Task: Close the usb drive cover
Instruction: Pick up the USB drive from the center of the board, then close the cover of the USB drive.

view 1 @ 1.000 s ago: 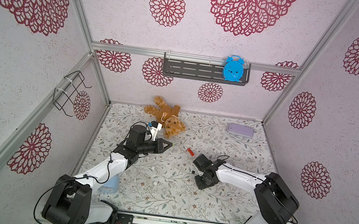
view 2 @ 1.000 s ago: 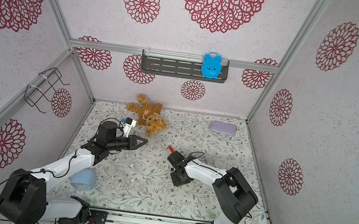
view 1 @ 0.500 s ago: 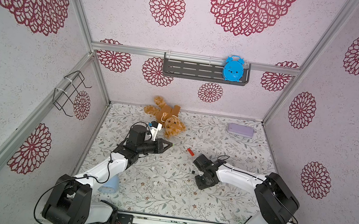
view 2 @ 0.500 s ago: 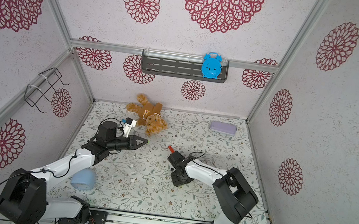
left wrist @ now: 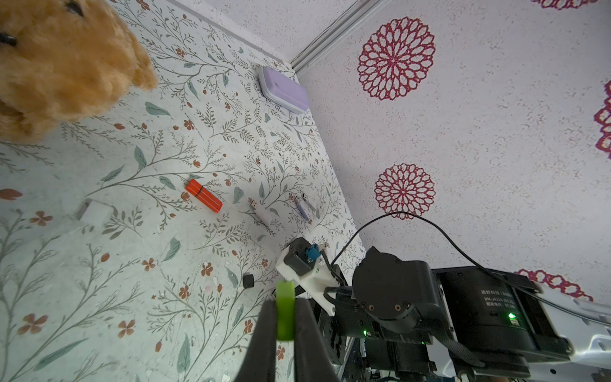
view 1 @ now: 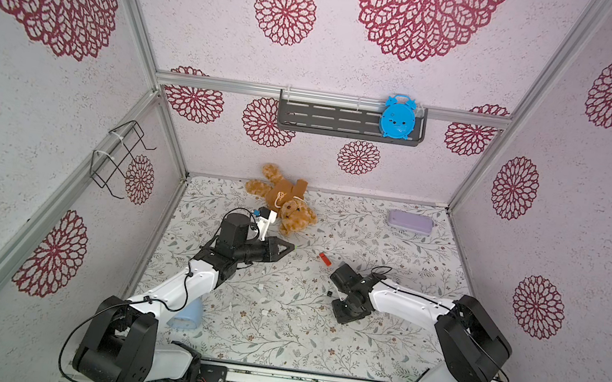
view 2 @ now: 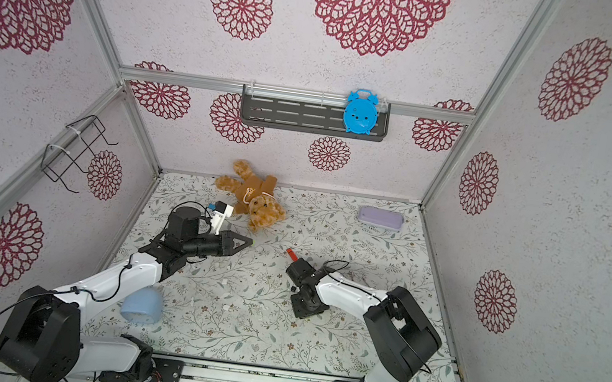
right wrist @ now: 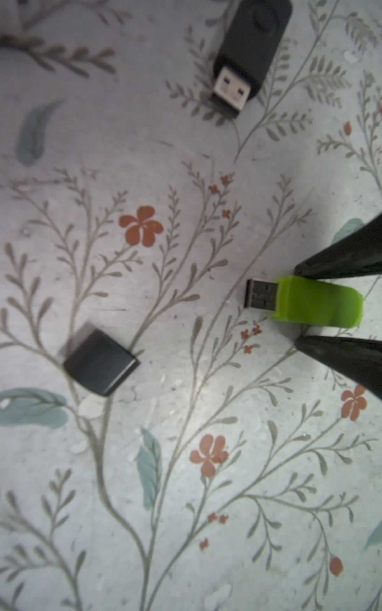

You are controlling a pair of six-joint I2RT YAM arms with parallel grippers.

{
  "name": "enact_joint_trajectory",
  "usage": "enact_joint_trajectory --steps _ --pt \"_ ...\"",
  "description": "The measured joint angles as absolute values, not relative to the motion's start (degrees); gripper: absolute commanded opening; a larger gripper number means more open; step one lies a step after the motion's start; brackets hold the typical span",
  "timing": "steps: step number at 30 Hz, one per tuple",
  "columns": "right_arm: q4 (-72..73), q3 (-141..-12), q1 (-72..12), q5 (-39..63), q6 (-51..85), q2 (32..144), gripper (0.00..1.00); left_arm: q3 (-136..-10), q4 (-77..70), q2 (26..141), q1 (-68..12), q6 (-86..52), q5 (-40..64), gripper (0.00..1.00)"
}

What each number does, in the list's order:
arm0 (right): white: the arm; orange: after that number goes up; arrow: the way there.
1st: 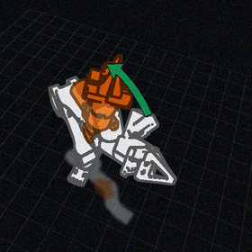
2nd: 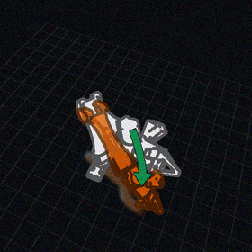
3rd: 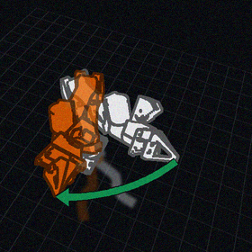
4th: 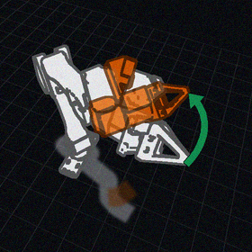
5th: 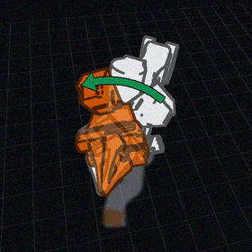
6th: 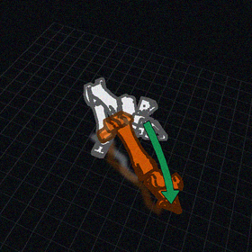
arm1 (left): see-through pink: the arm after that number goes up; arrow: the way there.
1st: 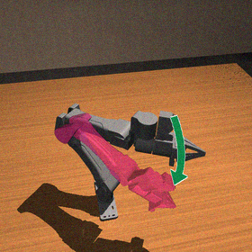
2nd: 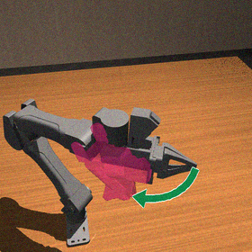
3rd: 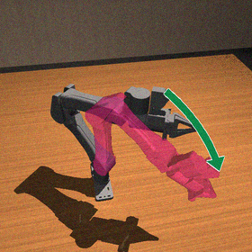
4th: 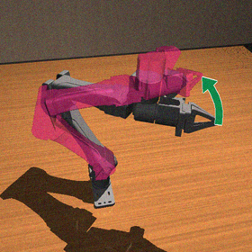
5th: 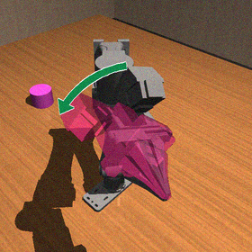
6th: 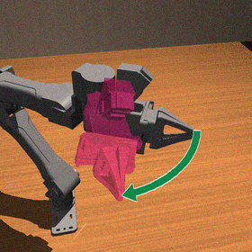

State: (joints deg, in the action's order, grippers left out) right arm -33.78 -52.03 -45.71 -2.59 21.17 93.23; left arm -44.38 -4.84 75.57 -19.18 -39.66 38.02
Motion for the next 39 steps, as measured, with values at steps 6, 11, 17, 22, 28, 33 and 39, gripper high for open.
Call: enact_joint_trajectory --steps 6,11,17,22,28,33,39 --pt "-33.7 -52.0 -45.7 -2.7 21.1 93.1 0.24 -44.4 -4.8 75.7 -19.2 -39.7 38.0 0.09" --pt "-33.3 -50.7 -45.7 -2.9 19.4 91.6 0.22 -44.4 -4.9 76.1 -19.2 -39.7 38.2 0.09" --pt "-31.5 -49.5 -45.8 -2.5 12.4 86.2 0.22 -44.4 -5.2 77.8 -19.2 -39.7 39.6 0.09" --pt "-26.4 -49.1 -45.8 0.3 4.4 79.3 0.23 -44.4 -5.3 80.0 -19.2 -39.9 42.0 0.09" --pt "-24.0 -50.7 -46.0 2.2 -3.9 77.8 0.22 -45.8 -5.2 83.1 -19.9 -39.9 46.2 0.09" --pt "-23.0 -52.6 -46.9 2.3 -8.2 78.4 0.22 -49.1 -3.7 87.1 -21.6 -38.7 49.5 0.09" --pt "-21.3 -54.9 -48.6 1.9 -10.5 79.1 0.22 -51.1 -2.2 89.8 -23.3 -37.8 51.3 0.08"
